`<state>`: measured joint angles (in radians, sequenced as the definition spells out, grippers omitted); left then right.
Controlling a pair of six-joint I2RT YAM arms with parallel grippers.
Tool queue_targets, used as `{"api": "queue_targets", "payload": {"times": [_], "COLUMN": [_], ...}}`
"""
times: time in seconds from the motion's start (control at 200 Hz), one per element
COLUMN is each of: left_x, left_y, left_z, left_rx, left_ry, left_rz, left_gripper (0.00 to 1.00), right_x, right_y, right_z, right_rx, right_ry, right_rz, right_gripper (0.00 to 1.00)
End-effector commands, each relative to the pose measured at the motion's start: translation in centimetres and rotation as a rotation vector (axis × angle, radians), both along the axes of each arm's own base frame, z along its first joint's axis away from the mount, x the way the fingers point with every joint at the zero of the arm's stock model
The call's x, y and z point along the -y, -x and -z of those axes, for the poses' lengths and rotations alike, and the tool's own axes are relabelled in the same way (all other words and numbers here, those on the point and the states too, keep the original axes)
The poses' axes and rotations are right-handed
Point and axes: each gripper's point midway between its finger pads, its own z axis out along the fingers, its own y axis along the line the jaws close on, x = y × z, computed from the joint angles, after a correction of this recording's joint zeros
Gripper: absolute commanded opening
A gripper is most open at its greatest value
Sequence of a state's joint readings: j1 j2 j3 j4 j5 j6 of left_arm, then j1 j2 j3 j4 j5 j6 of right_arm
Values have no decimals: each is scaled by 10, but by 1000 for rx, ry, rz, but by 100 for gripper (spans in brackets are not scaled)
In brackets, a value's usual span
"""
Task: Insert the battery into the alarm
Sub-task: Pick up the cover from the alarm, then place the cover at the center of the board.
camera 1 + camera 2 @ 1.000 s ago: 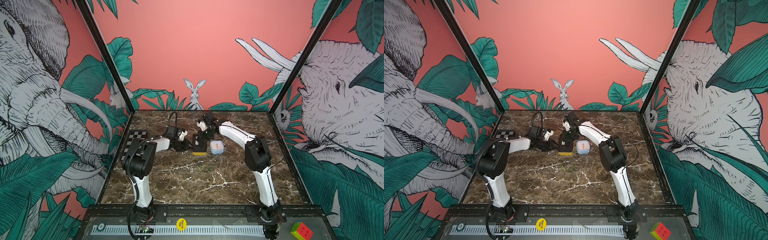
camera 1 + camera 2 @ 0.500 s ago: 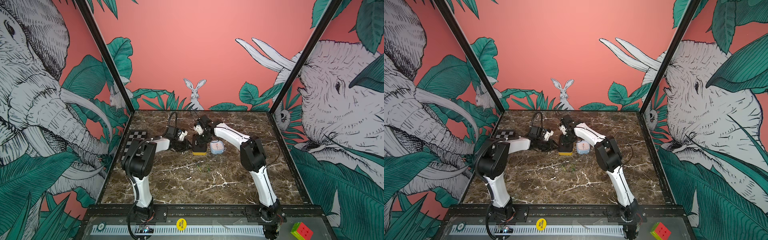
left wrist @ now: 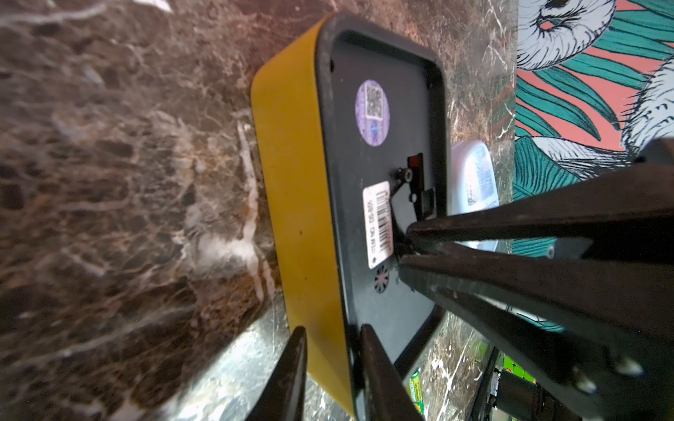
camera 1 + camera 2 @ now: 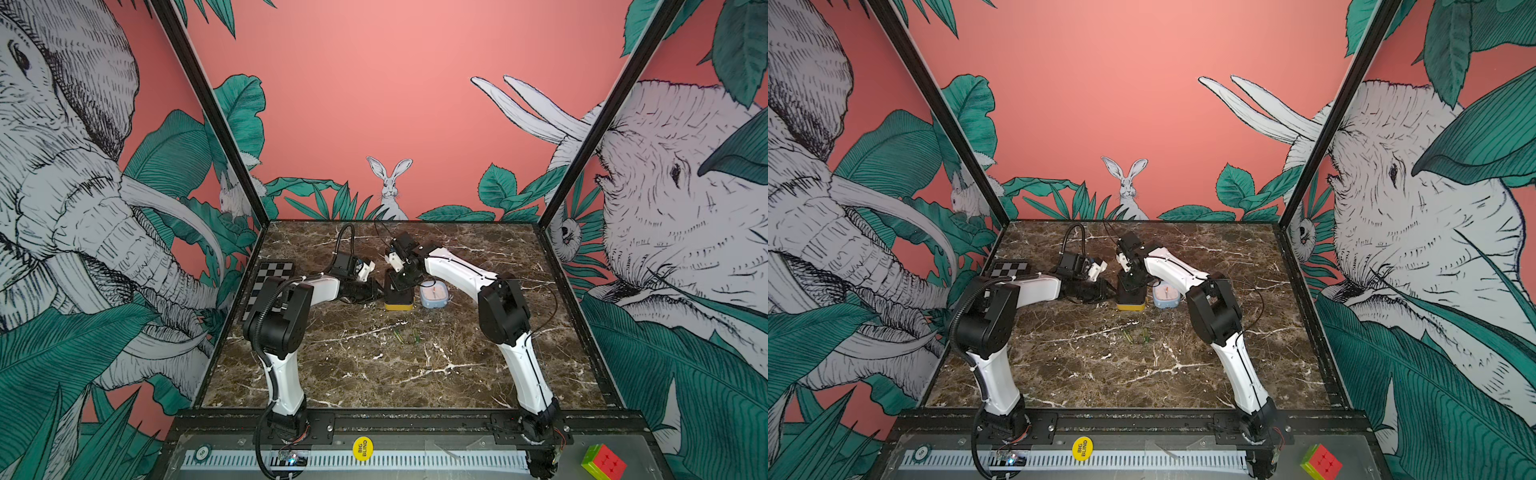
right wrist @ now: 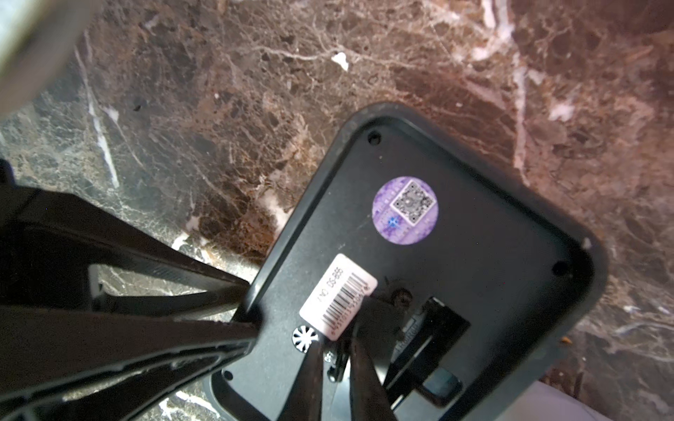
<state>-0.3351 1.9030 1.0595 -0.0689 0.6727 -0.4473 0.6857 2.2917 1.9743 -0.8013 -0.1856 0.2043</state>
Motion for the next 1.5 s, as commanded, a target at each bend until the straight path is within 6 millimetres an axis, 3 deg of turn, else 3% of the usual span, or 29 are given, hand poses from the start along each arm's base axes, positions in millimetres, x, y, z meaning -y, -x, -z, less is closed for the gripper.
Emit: {"api": "queue_targets", "payload": {"times": [0.0, 0.225, 0.465, 0.625, 0.795, 0.89, 1.07, 1.315, 1.496], "left_x": [-17, -21, -20, -19, -18, -19, -17, -17, -18], "left_y": [24, 22, 15, 9, 7, 4, 0, -2, -6], "left_z": [27, 26, 12, 1, -7, -9, -17, -28, -39], "left_rx": [-99, -88, -43, -3, 19, 24, 39, 51, 88], "left_ry": [-101, -129, -123, -109, -104, -102, -95, -89, -117], "left_rz": [-15, -27, -35, -43, -49, -57, -67, -76, -47], "left_gripper": [27, 27, 27, 27, 27, 27, 29, 33, 37], "right_x": [9, 1, -5, 2, 21, 47, 86, 108, 111], "right_y": [18, 19, 4, -12, -31, -52, -92, -117, -120], "right_z": [24, 14, -35, -67, -84, -75, -36, 11, 26], "right_rx": [-56, -36, 75, 132, 165, 167, 139, 97, 76], "right_ry": [83, 41, -52, -123, -154, -122, -32, 45, 61], "right_rz": [-28, -47, -30, 17, 69, 140, 224, 248, 247], "right_gripper": [11, 1, 0, 0, 0, 0, 0, 0, 4]}}
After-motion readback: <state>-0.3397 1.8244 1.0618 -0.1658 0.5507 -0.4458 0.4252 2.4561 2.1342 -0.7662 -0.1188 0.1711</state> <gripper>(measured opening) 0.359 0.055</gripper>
